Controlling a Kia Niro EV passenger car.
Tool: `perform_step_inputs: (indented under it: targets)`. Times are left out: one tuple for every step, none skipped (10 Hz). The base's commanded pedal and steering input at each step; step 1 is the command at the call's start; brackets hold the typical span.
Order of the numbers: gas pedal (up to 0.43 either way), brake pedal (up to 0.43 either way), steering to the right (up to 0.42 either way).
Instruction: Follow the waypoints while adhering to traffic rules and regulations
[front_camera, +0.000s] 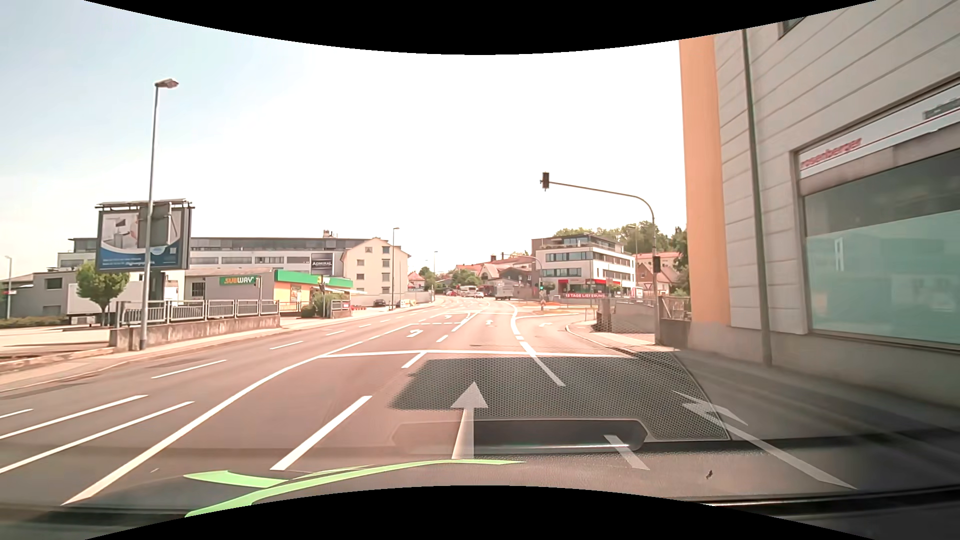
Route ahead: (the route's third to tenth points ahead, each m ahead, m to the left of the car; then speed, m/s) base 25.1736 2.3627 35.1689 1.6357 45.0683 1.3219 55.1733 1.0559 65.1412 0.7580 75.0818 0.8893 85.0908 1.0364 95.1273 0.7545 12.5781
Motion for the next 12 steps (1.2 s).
perform_step_inputs:
  targets:
    - [0.047,0.000,0.004]
    - [0.047,0.000,0.005]
    - [0.047,0.000,0.006]
    - [0.047,0.000,0.006]
    - [0.047,0.000,0.007]
    - [0.047,0.000,0.006]
    - [0.047,0.000,0.007]
    - [0.047,0.000,0.009]
    - [0.047,0.000,0.010]
    - [0.047,0.000,0.010]
    - [0.047,0.000,0.011]
    - [0.047,0.000,0.011]
